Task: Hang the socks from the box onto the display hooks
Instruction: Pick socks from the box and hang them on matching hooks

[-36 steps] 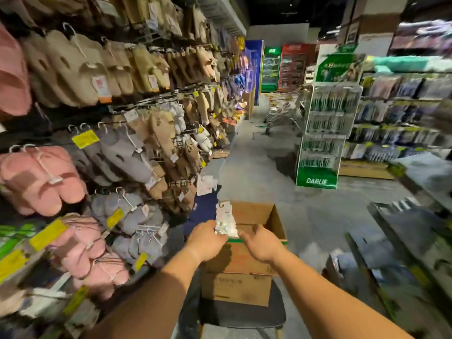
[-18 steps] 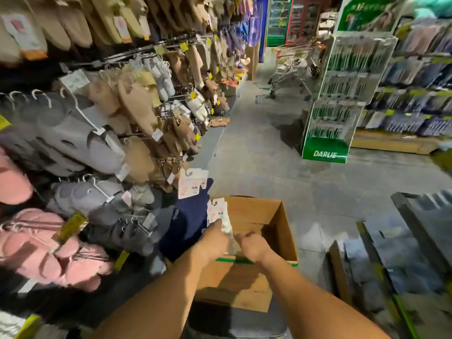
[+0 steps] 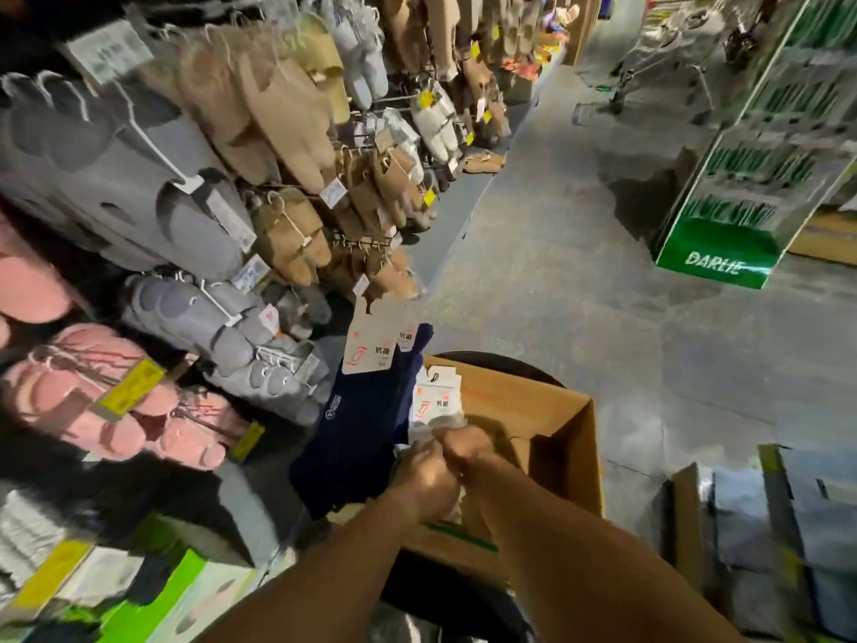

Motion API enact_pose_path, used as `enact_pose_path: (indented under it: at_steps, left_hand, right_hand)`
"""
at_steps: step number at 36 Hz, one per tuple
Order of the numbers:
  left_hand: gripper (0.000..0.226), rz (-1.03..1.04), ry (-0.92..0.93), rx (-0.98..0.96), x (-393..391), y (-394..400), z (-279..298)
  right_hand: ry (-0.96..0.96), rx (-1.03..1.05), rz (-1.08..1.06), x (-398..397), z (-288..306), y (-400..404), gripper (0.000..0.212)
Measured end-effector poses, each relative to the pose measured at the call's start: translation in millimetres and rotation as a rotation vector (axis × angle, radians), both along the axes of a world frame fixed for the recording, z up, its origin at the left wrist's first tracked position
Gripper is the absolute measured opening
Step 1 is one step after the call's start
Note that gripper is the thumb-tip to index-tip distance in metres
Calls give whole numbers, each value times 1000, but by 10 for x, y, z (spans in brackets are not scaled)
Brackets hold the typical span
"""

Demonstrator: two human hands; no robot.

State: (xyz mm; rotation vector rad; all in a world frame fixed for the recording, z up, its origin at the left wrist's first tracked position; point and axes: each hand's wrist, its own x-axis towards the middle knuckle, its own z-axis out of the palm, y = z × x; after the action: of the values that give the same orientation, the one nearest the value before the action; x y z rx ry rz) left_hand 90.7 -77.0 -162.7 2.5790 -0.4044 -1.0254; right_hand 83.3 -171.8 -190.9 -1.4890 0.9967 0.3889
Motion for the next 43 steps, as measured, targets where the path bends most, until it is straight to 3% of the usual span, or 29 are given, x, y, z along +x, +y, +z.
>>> enact_pose_path:
  at_steps: [10,14,17,18,19,21,22,23,24,25,26,28,30,33,37,41,43]
  left_hand:
    - [43,37,38,-67,62,73,24]
    - [42,30,33,-92,62,104,26]
    - [43,34,58,-130,57,109,60]
    - [44,31,62,-134,51,111,64]
    - [44,31,63,-136,43,114,69]
    - [45,30,58,-145,32,125,92]
    - [45,28,57,-150,24,129,99]
    - [43,25,57,-151,19,131,111]
    - [42,22,51,-157,17,132,117]
    - [41,21,48,-161,14,135,123]
    - [41,16,45,-162,8,135,127]
    - [41,10,41,-162,-1,136,138]
    - [41,2,36,-161,-8,137,147]
    - [41,-17,23,-142,-41,139,196]
    - [37,-68,10,-116,-91,134,276]
    - [34,-81,6,-114,-109,129,300]
    - [45,-77,-1,-105,-121,139,295]
  right_hand:
    - [83,-74,171,173,-118,-60,22]
    - [107,-150,280,187,-221,-68,29]
    - [11,-3,185,185,-377,-129,14]
    - [-113,48,227,193,-390,-149,15]
    - [-313,155,343,287,-768,-254,22]
    - [-686,589,510,385,-1495,-517,31]
    - [-796,841,572,426,-1750,-648,34]
    - [-776,979,589,405,-1758,-687,36]
    - [-736,947,486,303,-1517,-626,35]
    - [-643,721,275,174,-1032,-478,28]
    - [-549,426,222,139,-690,-324,17]
    - [-233,220,-26,152,-436,-206,12]
    - [-66,172,-40,174,-421,-203,17]
    - [38,83,-34,182,-354,-178,13]
    - [28,39,-42,135,-401,-182,20]
    - [-25,136,-69,89,-323,-237,8]
    - [-21,169,-65,79,-300,-284,9]
